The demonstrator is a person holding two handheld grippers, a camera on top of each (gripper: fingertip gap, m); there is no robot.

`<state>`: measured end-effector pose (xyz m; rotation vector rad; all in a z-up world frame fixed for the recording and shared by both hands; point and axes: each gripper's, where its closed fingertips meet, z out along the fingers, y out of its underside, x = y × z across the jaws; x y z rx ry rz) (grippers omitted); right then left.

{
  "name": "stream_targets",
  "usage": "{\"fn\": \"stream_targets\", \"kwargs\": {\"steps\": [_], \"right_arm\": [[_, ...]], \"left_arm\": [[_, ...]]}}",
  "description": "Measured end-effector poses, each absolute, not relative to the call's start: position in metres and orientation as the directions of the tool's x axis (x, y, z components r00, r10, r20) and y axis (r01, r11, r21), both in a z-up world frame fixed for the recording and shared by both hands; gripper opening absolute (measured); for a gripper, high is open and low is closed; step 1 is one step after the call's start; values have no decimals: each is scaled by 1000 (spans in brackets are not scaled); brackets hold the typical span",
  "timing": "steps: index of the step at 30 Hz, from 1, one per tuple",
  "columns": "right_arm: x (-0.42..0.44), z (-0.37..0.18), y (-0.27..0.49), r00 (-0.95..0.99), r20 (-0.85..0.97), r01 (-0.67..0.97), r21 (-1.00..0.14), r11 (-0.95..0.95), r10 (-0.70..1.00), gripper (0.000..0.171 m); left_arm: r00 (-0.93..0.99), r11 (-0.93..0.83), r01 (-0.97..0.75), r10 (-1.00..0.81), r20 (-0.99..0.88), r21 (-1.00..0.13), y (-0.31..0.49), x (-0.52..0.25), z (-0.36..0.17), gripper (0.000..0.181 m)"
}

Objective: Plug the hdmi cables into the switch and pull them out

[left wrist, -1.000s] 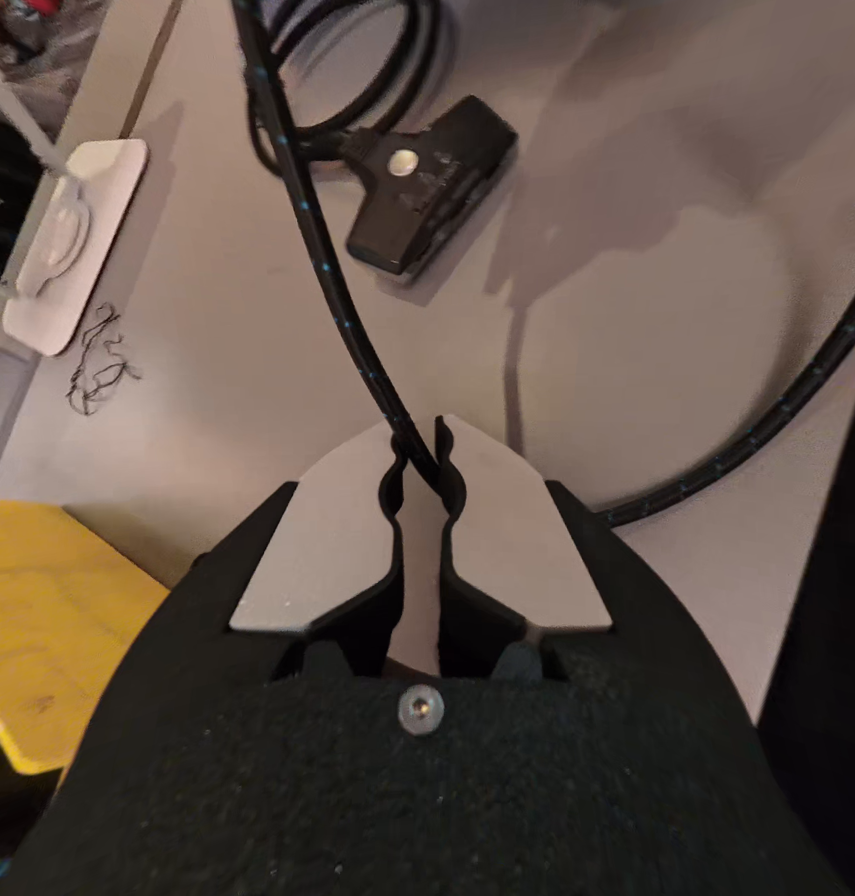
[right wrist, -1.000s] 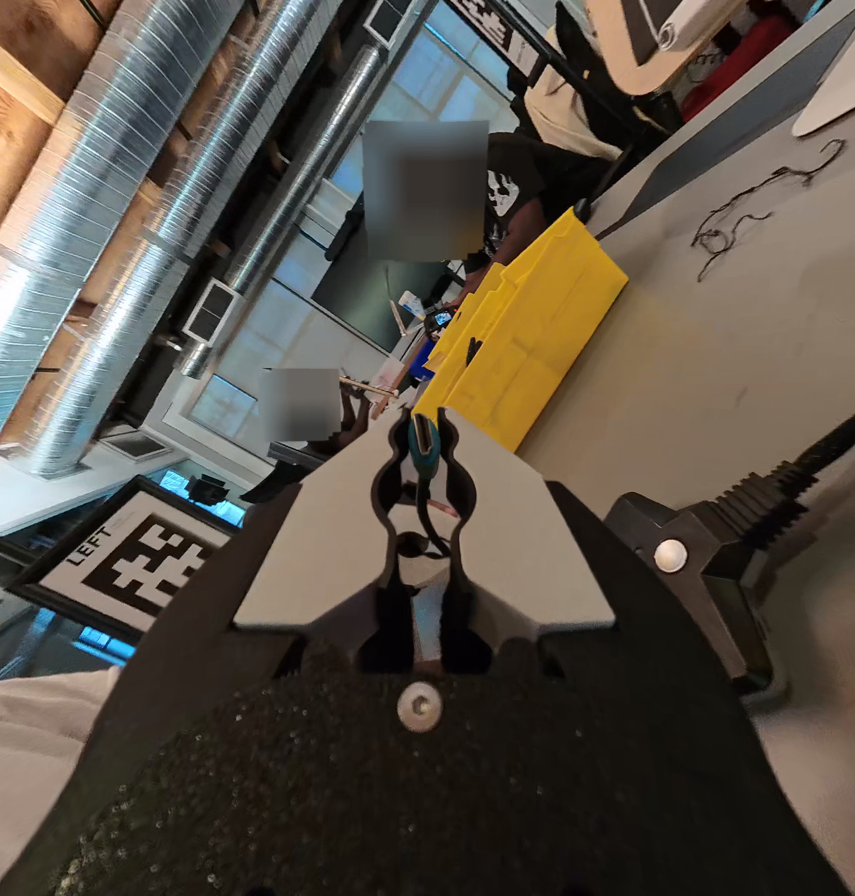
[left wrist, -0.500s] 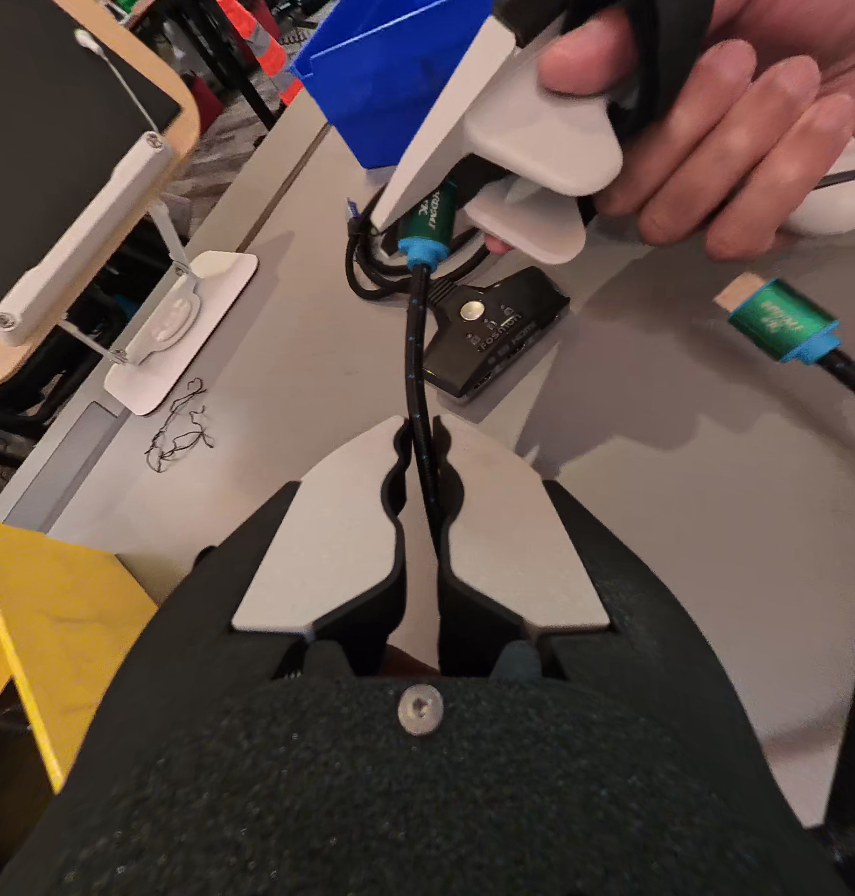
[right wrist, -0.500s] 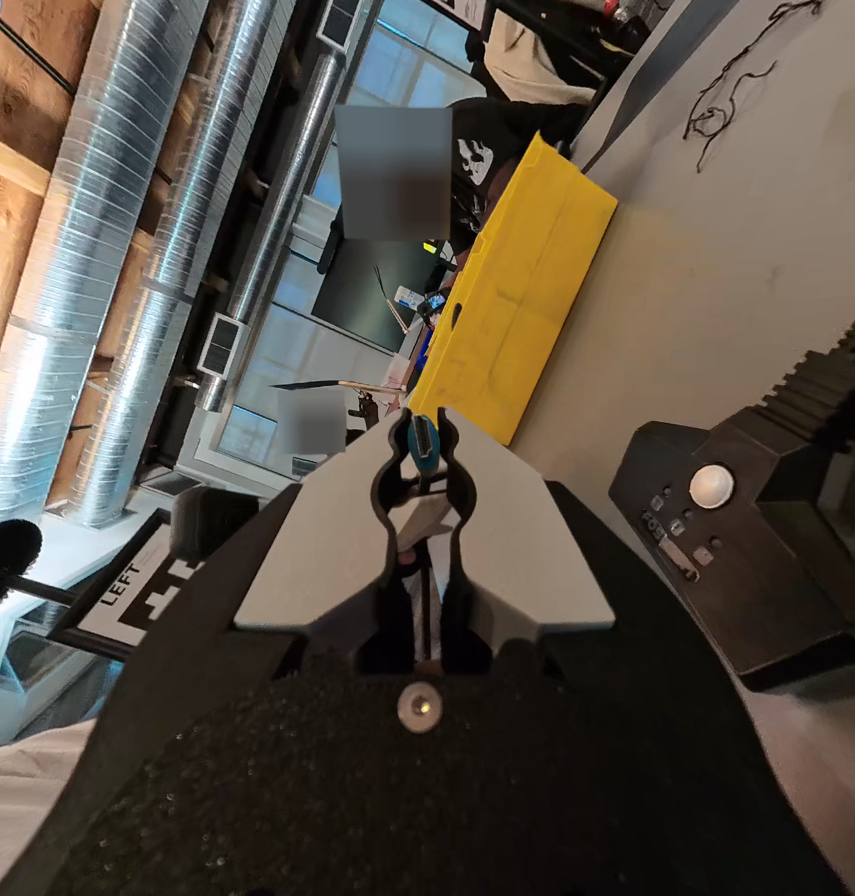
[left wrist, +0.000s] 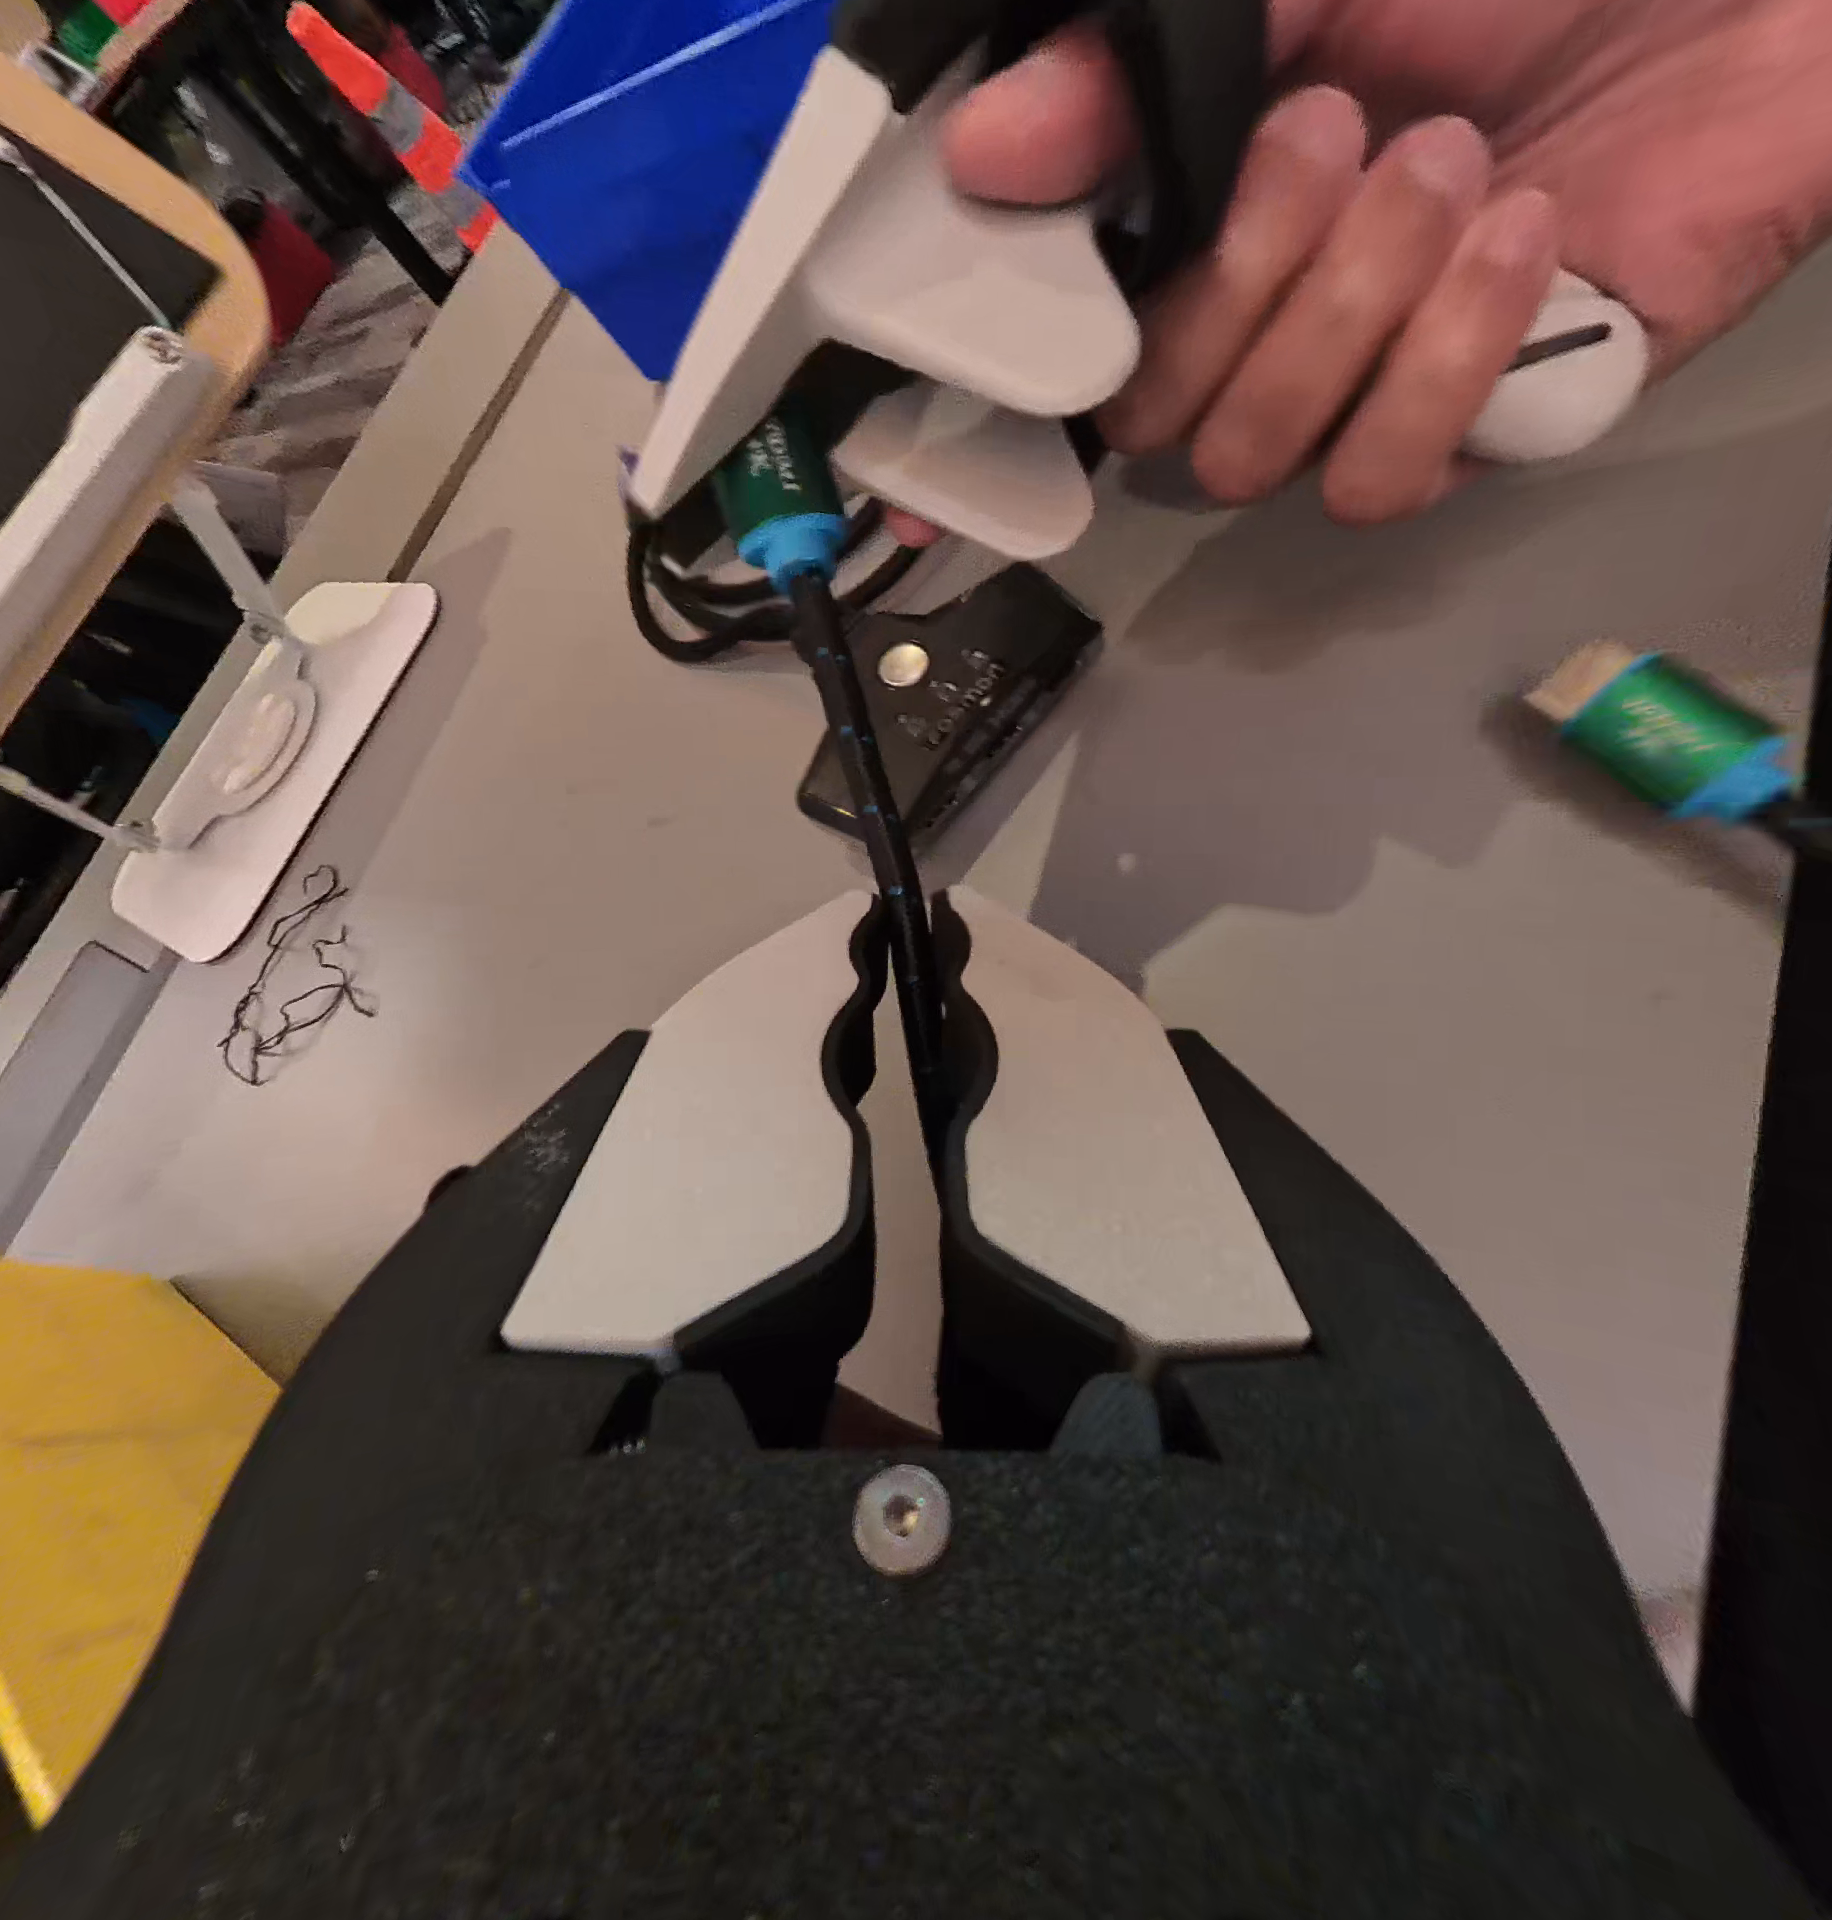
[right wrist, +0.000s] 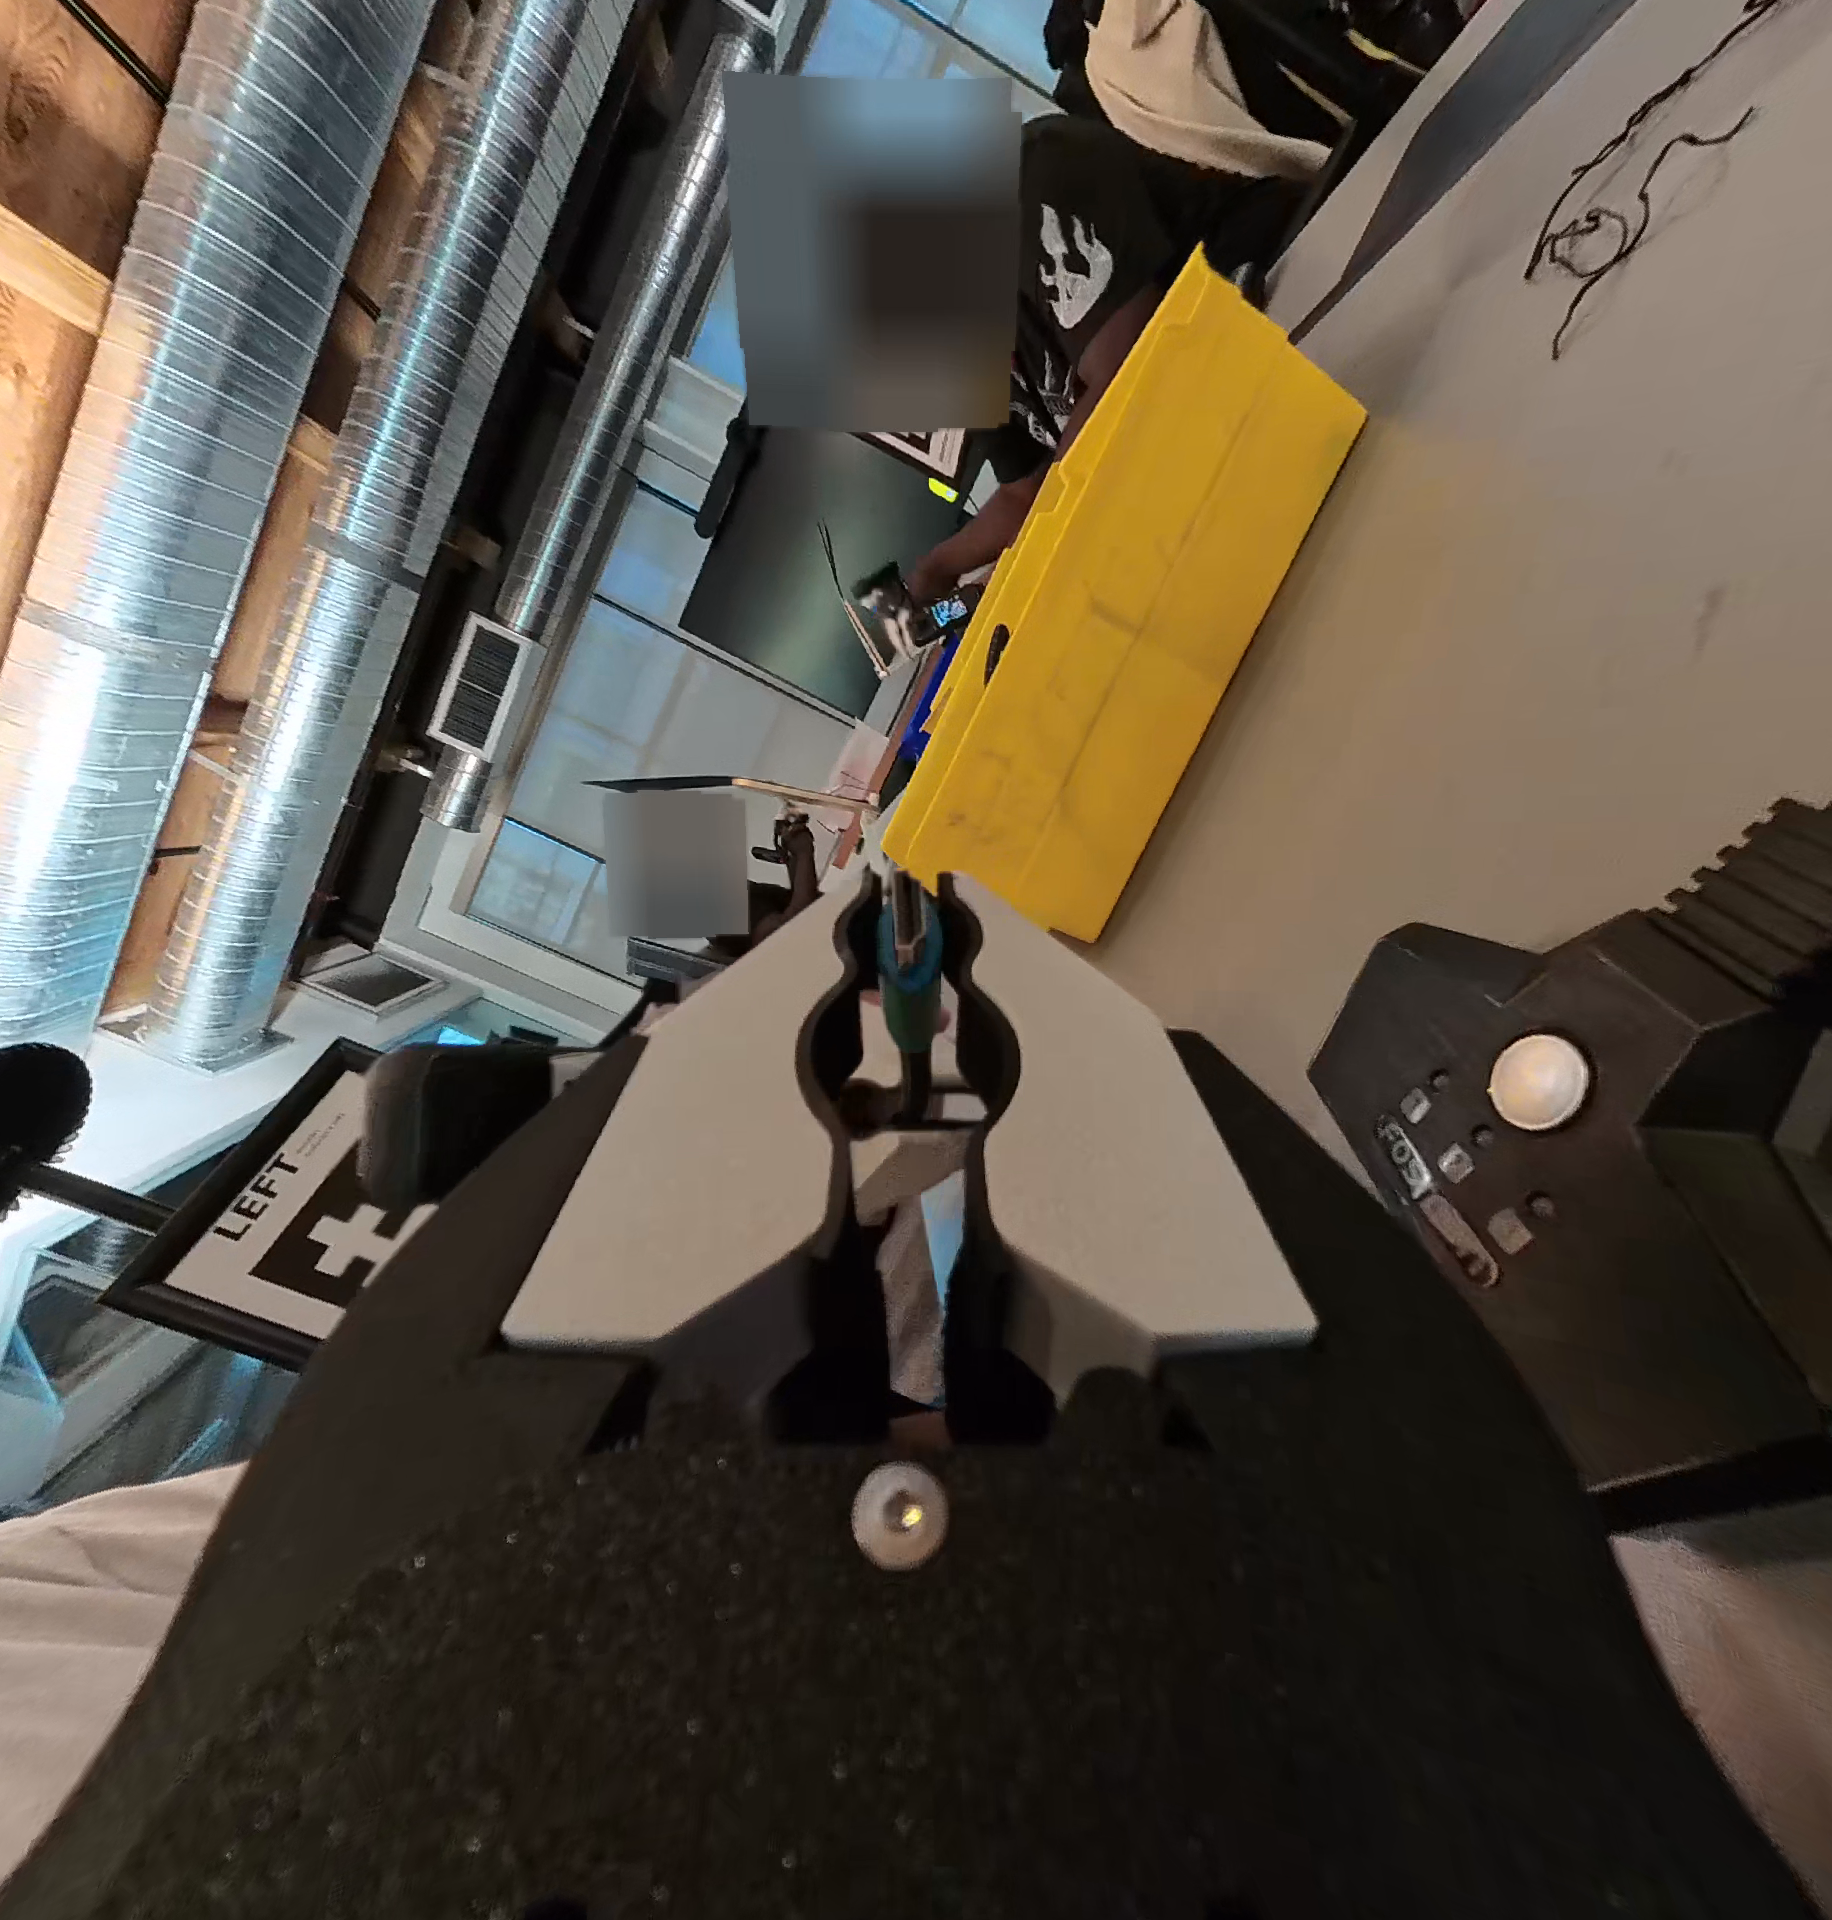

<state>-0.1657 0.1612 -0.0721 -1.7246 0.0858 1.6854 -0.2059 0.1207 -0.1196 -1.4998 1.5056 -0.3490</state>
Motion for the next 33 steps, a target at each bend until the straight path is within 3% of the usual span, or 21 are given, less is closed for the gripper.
{"fn": "stream_targets", "kwargs": {"steps": [5, 8, 12, 17, 20, 28, 30, 33], "right_arm": [[-165, -66, 161, 42, -923, -545, -341, -766, 382, 10], [-169, -68, 159, -12, -936, -532, -293, -795, 353, 10], [-179, -69, 153, -137, -950, -490, -181, -853, 280, 10], [-192, -70, 146, -209, -951, -450, -112, -886, 226, 11], [-195, -70, 143, -192, -951, -434, -139, -890, 242, 12], [-195, -72, 133, 42, -875, -348, -465, -814, 482, 20], [-199, -77, 133, 107, -846, -326, -526, -785, 522, 10], [-202, -76, 134, 114, -845, -348, -526, -776, 522, 10]], "left_arm": [[339, 309, -505, -788, -514, -806, 136, -203, -98, 29], [316, 288, -437, -838, -445, -852, 125, -195, -92, 35], [329, 245, -351, -871, -364, -904, 124, -189, -86, 33], [316, 228, -388, -877, -361, -893, 123, -180, -100, 25], [333, 270, -445, -835, -438, -854, 131, -184, -100, 6], [384, 132, -421, -870, -309, -897, 138, -195, -93, 5], [384, 98, -406, -884, -267, -909, 137, -194, -94, 5], [362, 138, -409, -883, -299, -902, 136, -197, -95, 6]]}}
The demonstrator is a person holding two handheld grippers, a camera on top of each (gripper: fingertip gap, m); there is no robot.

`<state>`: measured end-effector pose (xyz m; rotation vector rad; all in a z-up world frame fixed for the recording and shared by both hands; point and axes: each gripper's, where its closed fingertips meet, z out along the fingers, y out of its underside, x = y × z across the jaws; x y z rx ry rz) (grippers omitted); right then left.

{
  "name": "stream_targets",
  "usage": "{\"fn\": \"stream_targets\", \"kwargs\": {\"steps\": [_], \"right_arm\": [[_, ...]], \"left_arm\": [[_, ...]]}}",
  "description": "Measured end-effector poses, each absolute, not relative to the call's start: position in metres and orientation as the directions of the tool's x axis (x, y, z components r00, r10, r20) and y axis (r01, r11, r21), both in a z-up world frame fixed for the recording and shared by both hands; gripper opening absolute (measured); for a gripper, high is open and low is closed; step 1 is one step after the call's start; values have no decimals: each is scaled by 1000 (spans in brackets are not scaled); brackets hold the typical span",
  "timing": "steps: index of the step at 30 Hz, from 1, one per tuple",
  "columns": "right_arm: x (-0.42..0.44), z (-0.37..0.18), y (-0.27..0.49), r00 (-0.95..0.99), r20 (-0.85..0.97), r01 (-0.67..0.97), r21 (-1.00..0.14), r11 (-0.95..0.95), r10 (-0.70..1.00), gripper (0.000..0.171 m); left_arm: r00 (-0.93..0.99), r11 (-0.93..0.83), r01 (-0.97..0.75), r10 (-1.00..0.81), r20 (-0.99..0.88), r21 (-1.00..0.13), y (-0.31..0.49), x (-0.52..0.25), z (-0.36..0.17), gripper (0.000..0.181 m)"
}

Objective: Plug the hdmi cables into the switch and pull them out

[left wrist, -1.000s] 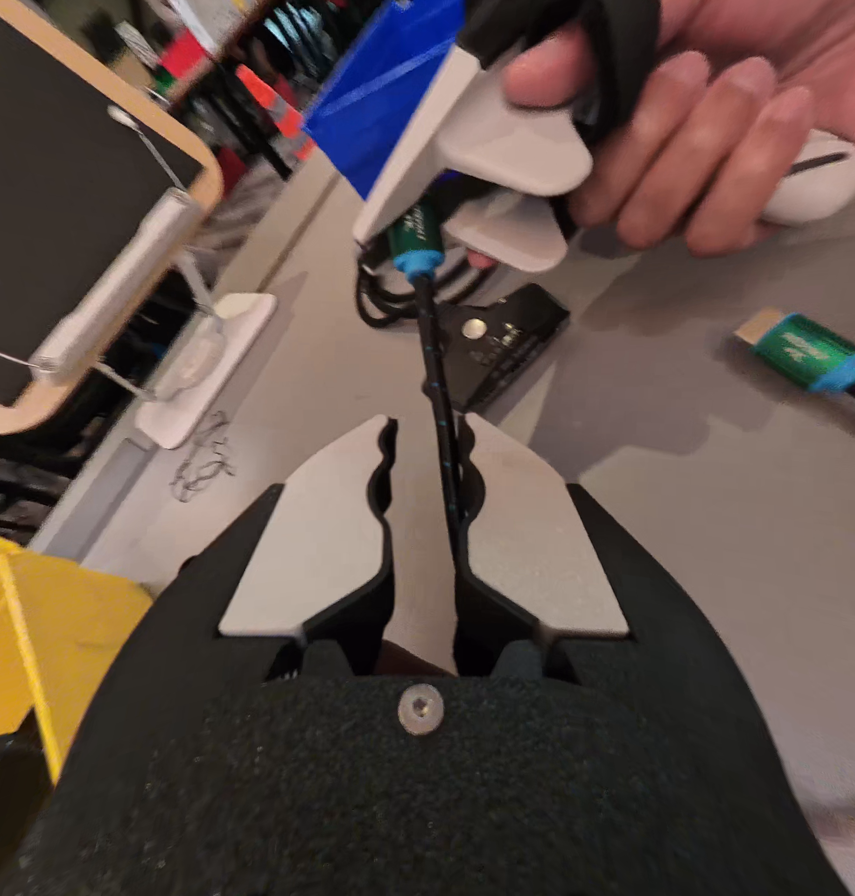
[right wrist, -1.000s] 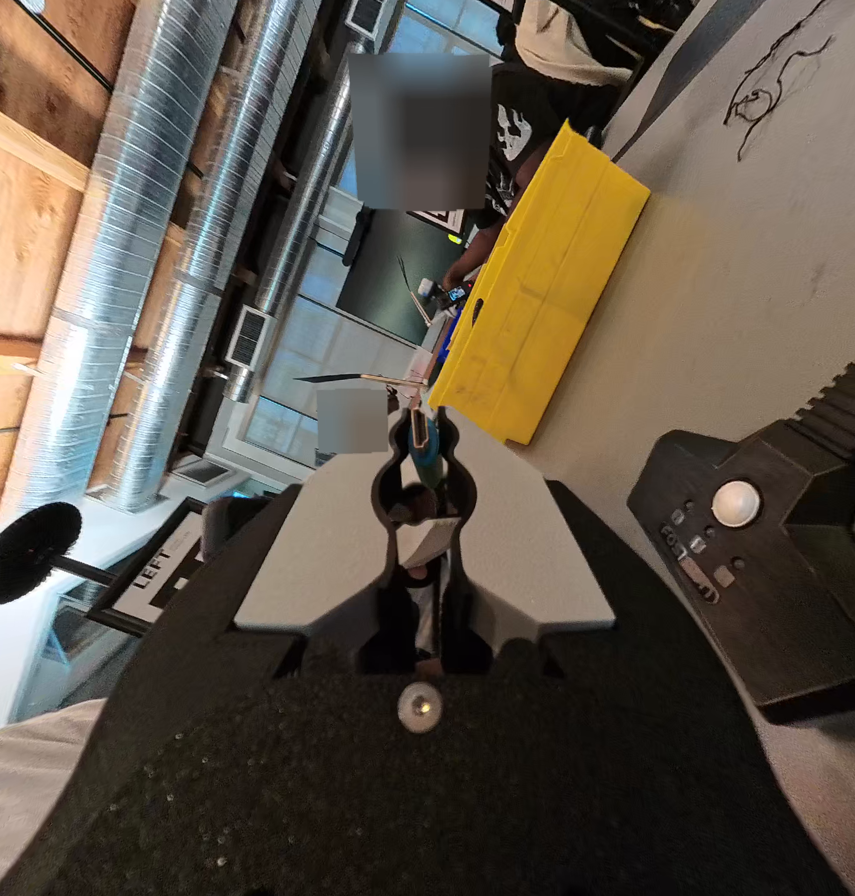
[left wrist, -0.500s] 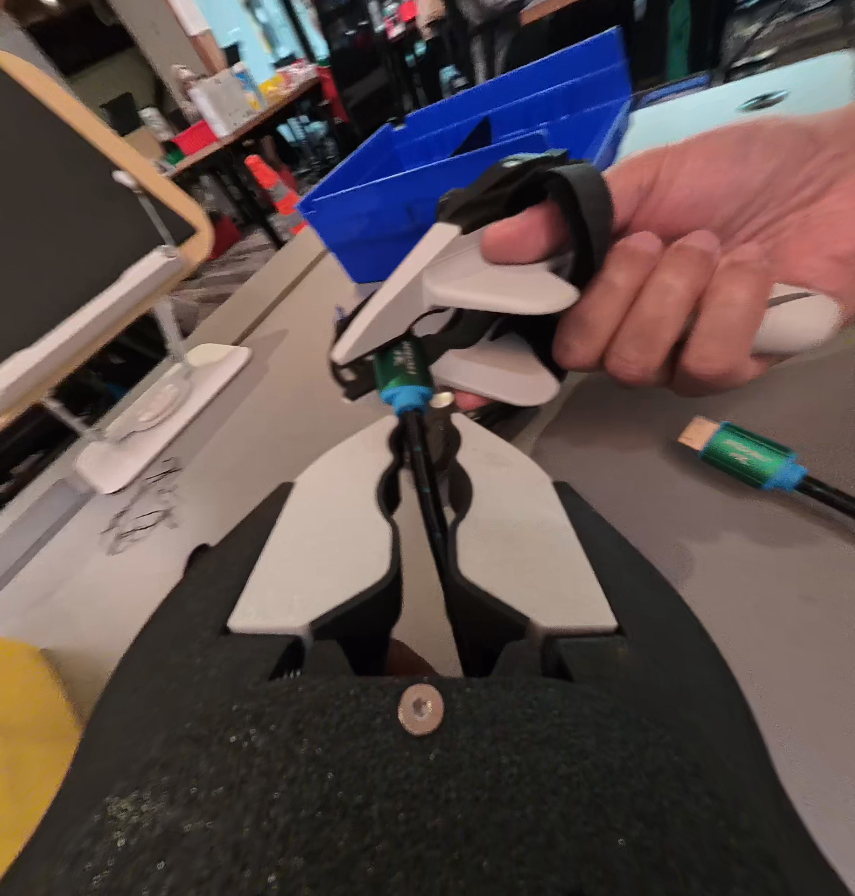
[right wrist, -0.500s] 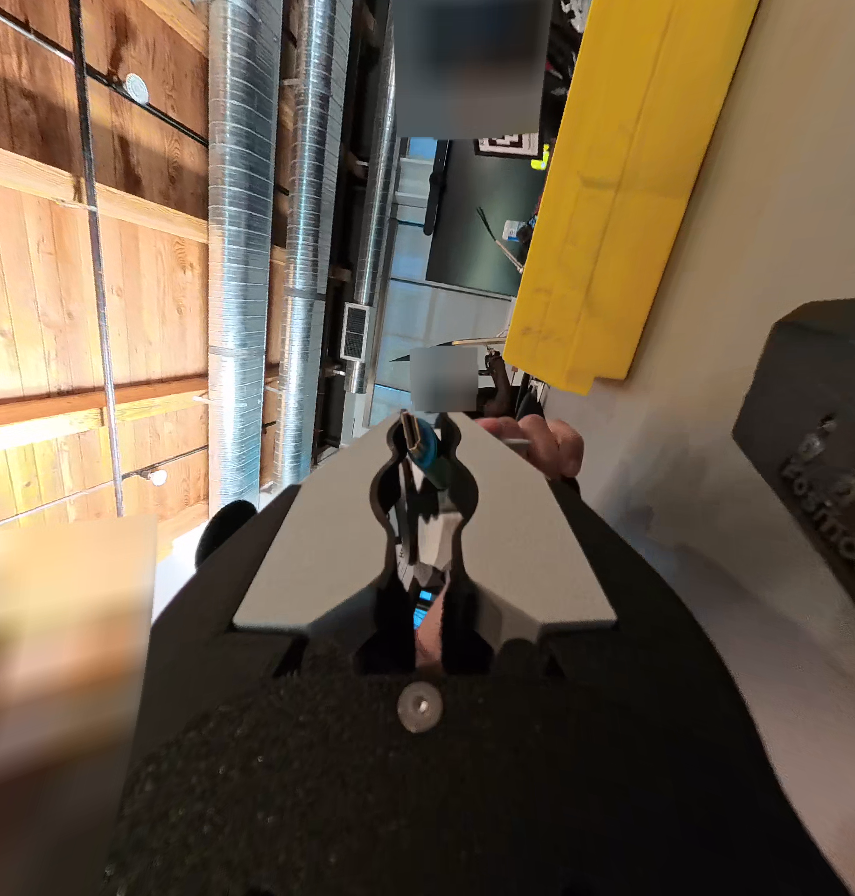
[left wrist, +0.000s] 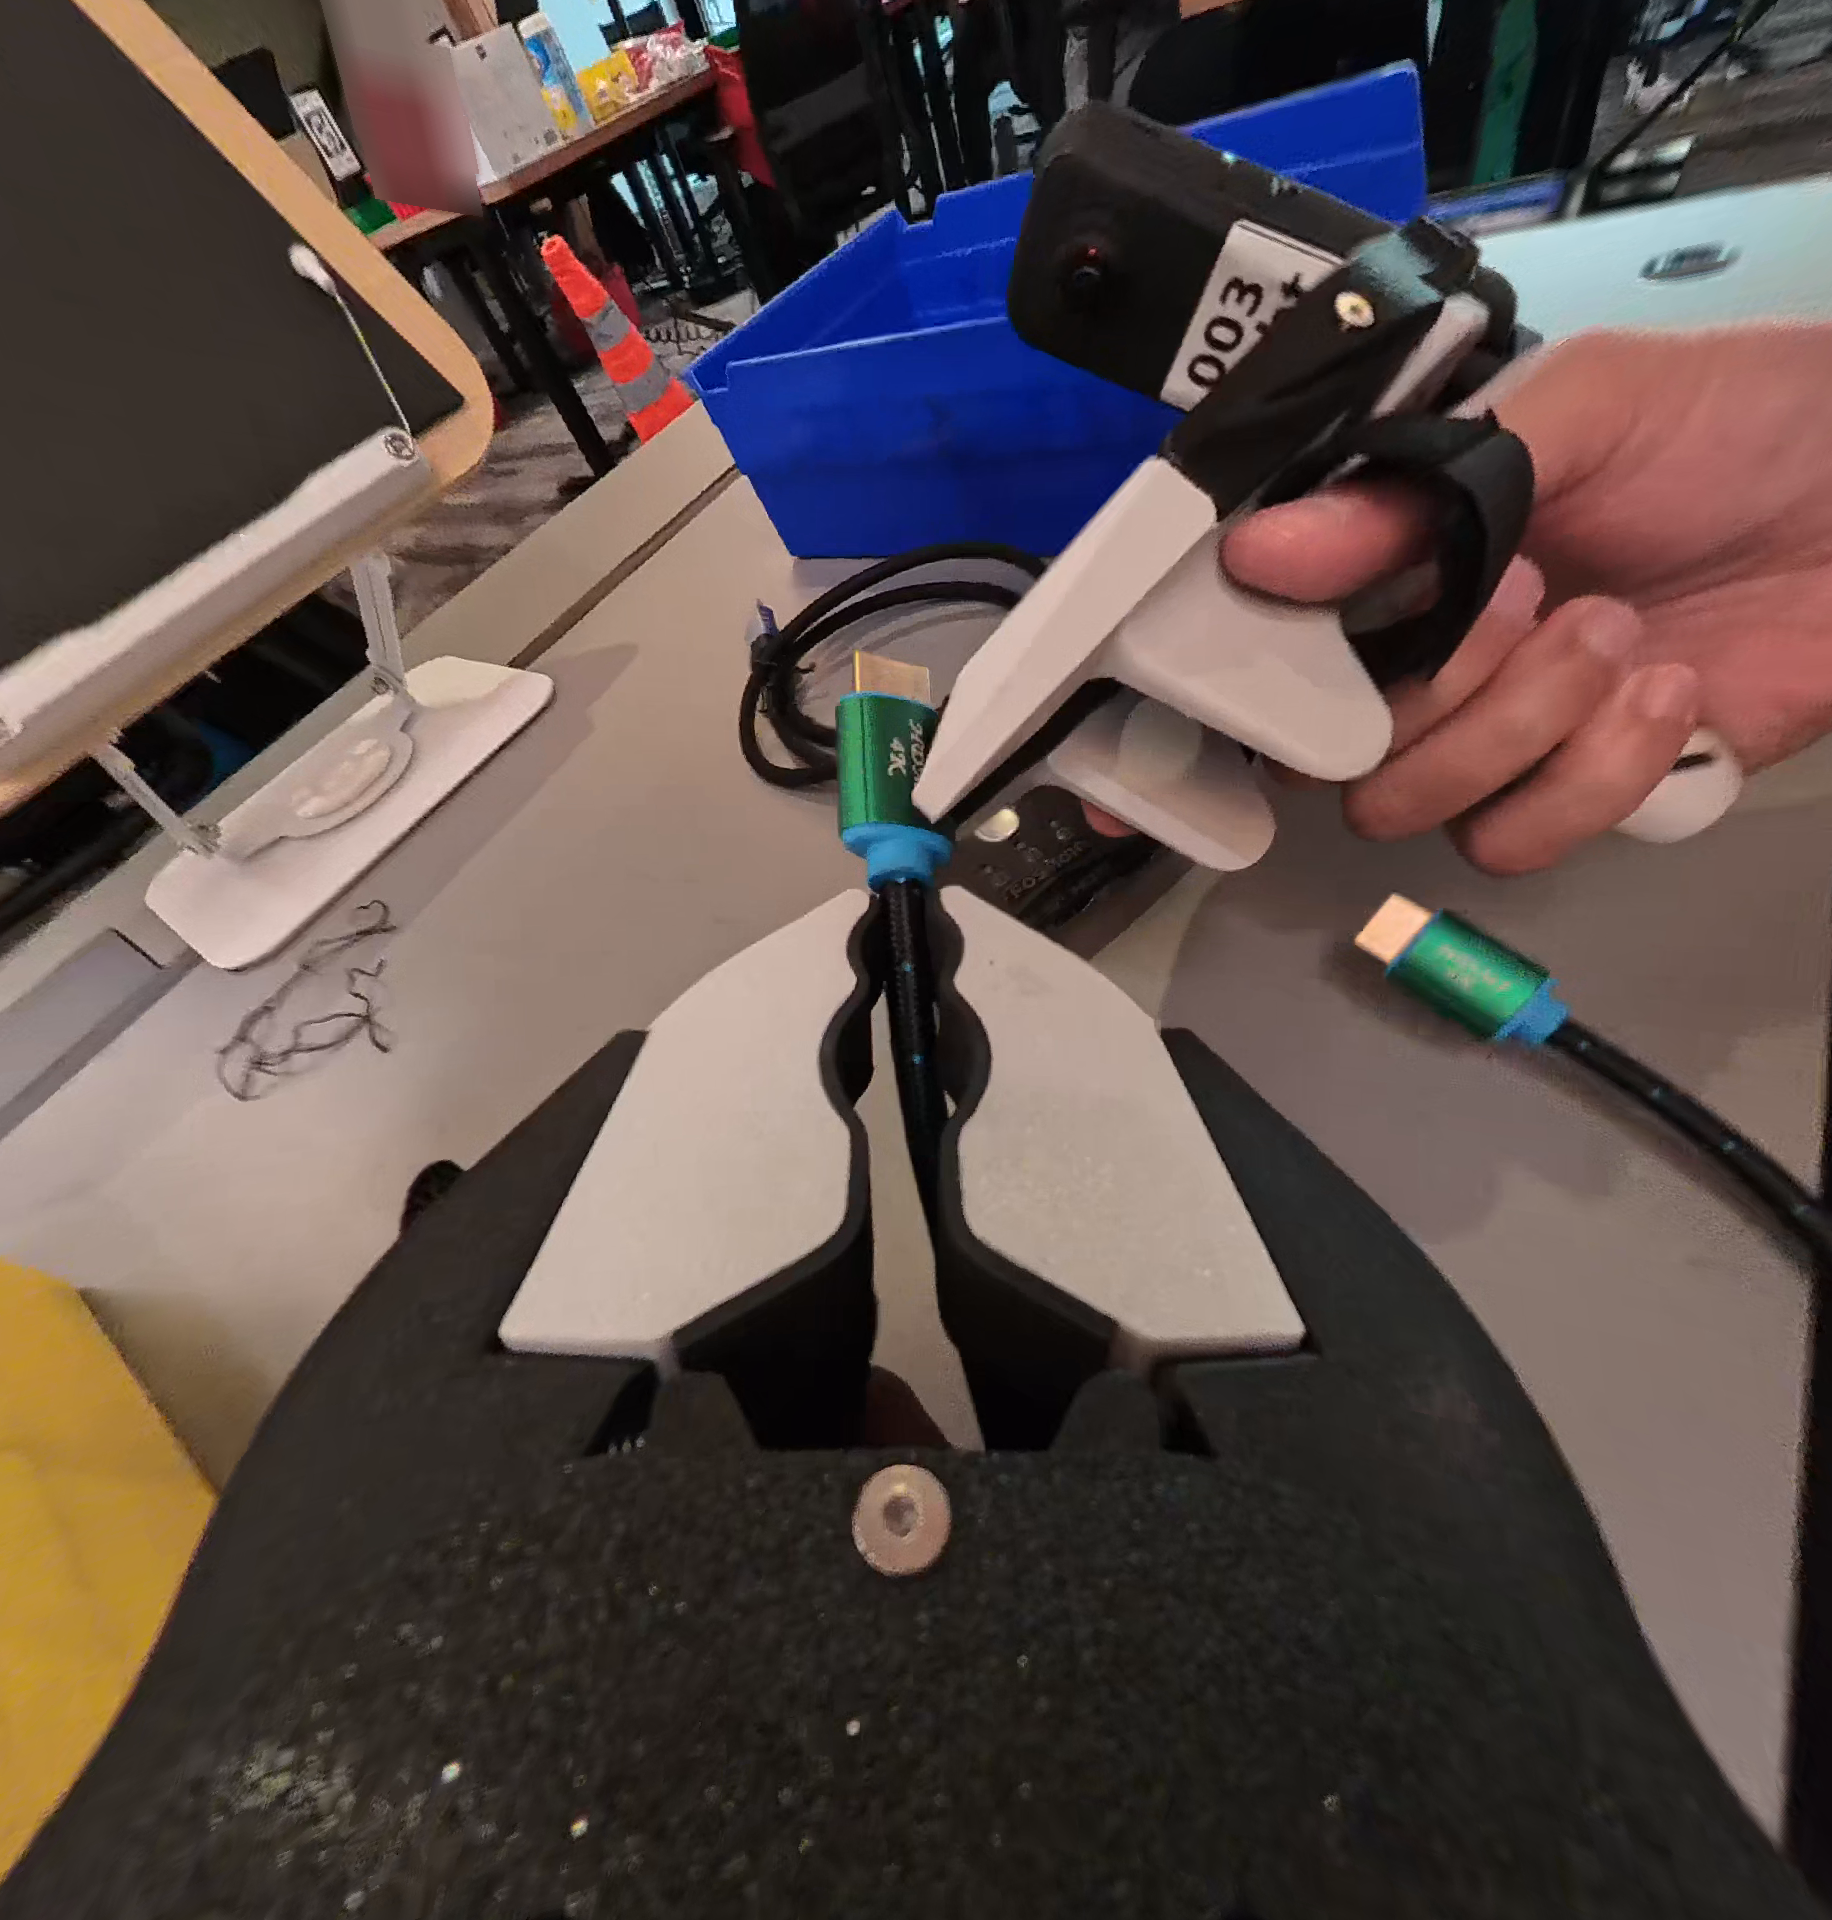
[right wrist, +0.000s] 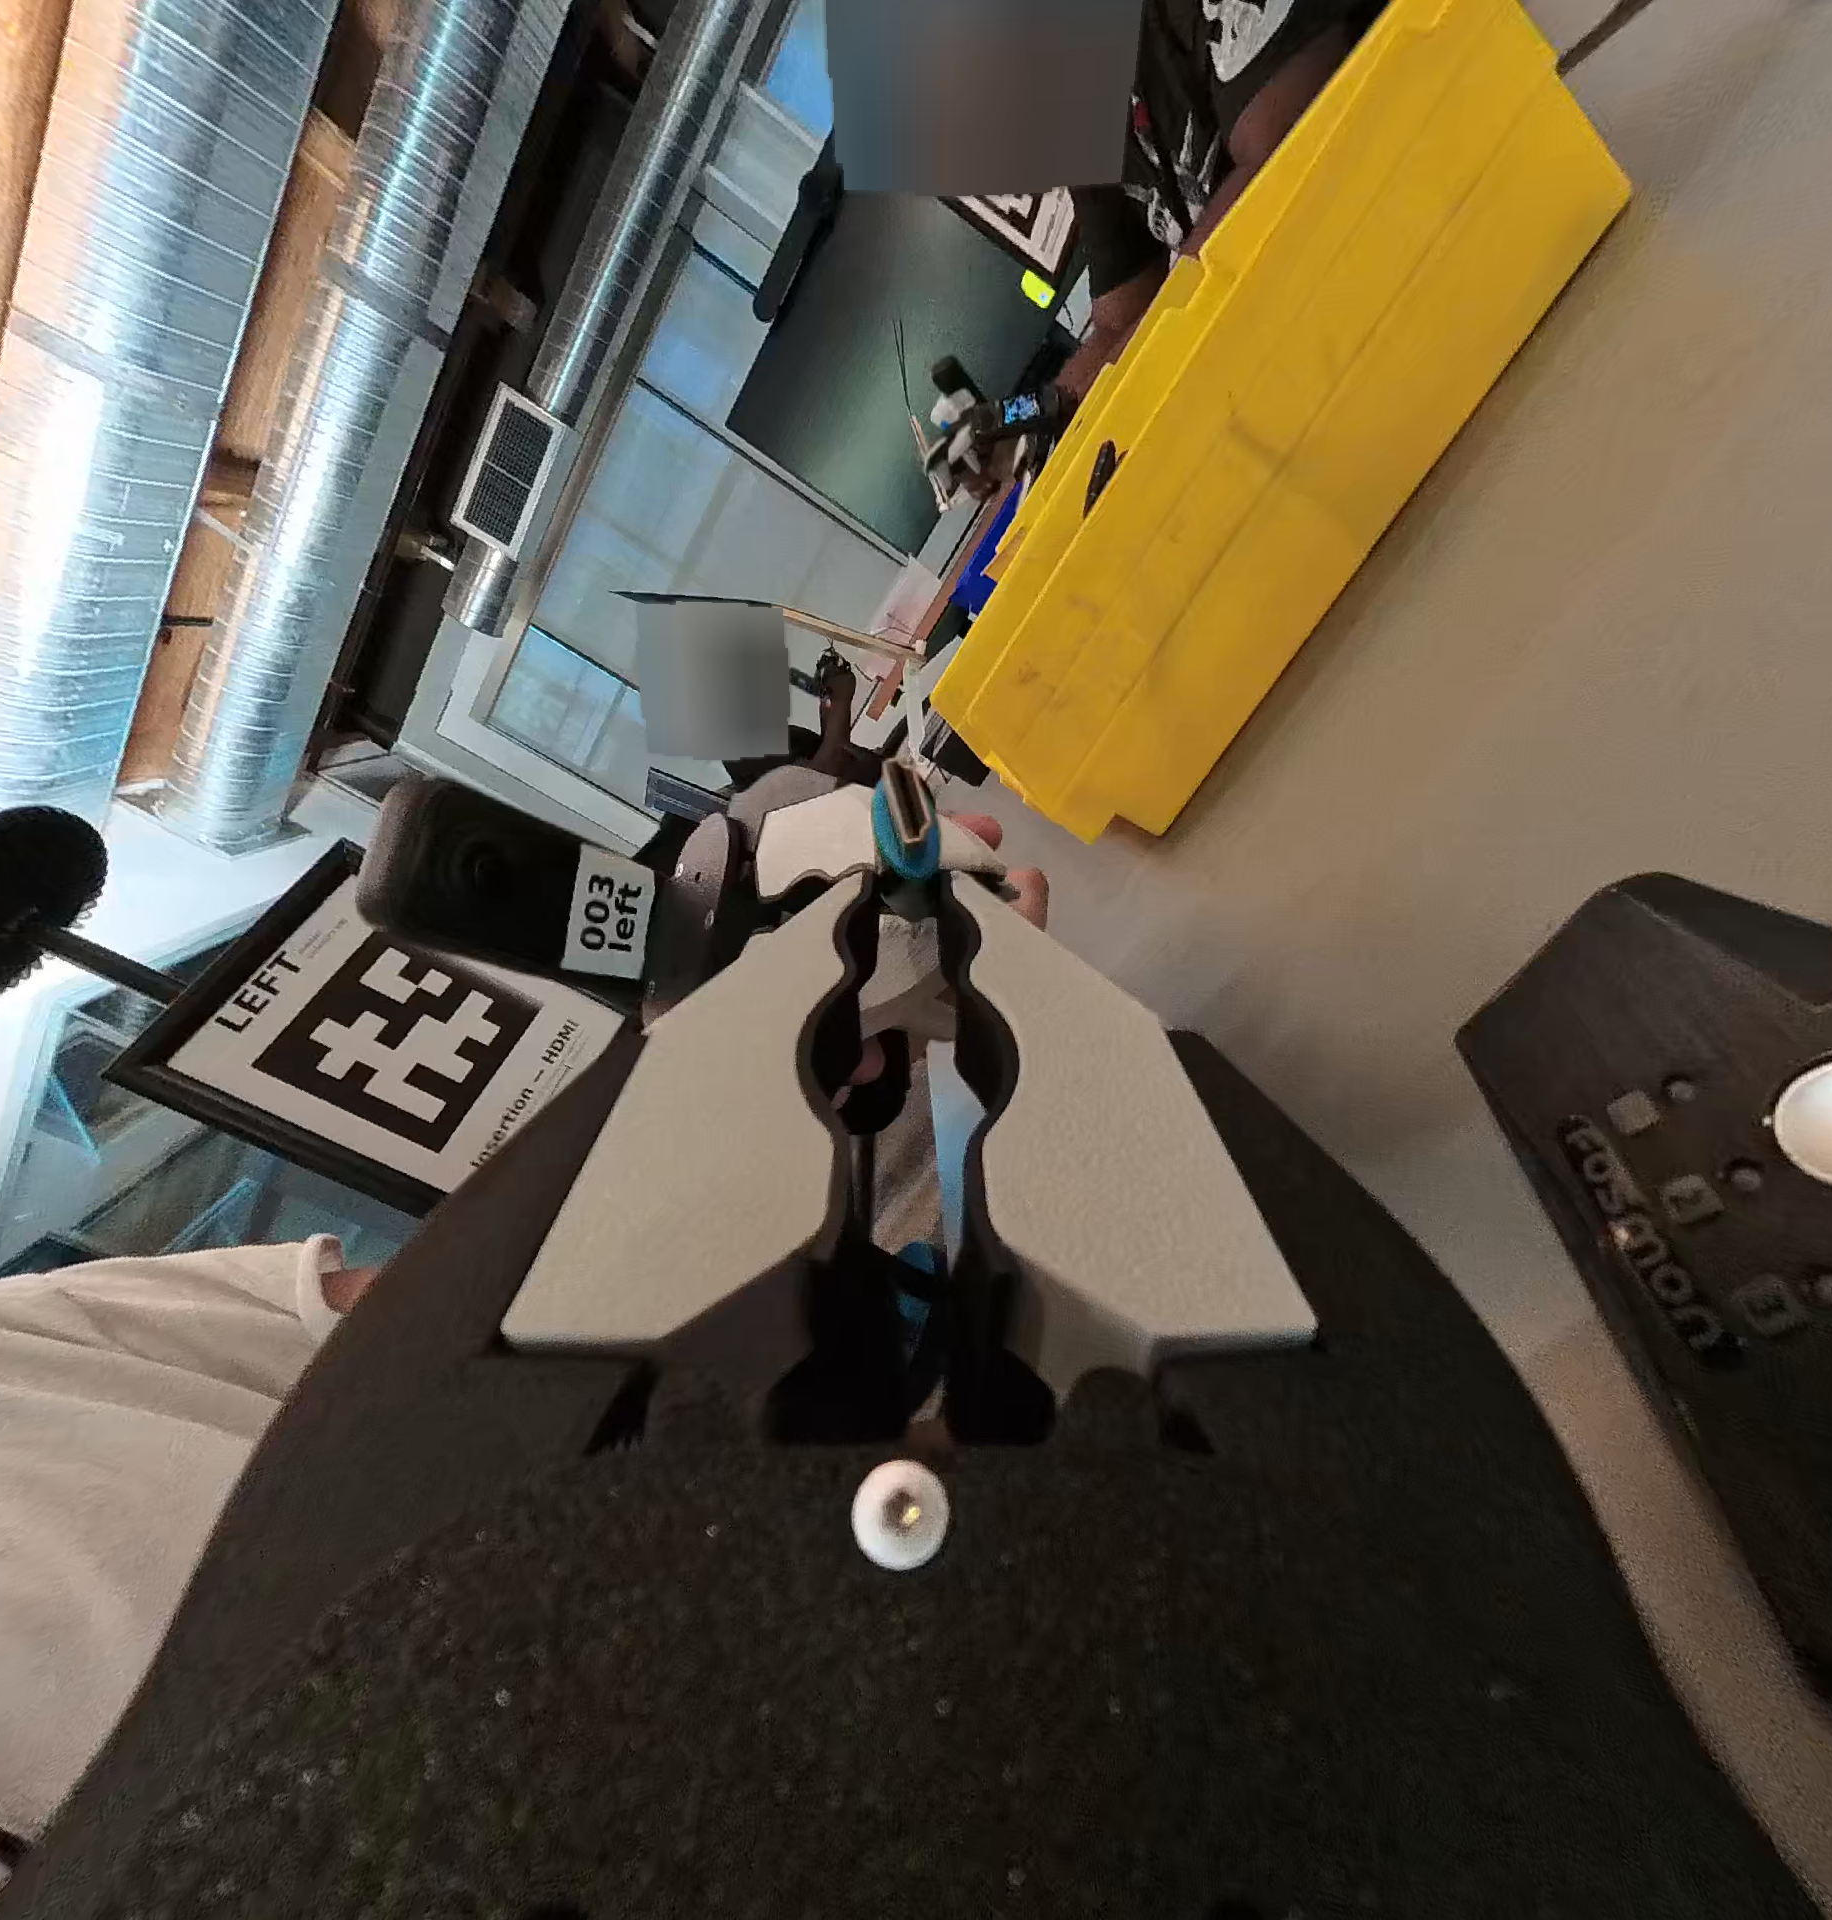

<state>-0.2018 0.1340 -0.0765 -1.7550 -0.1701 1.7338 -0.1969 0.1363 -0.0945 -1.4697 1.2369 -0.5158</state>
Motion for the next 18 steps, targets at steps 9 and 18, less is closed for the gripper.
{"fn": "stream_targets", "kwargs": {"steps": [9, 18], "right_arm": [[-202, -90, 128, -133, -963, -296, -187, -937, 234, 9], [-208, -95, 121, -193, -970, -249, -95, -964, 146, 9]], "left_arm": [[313, 346, -412, -815, -487, -843, 119, -191, -90, 40], [324, 324, -490, -794, -514, -809, 129, -192, -101, 26]]}}
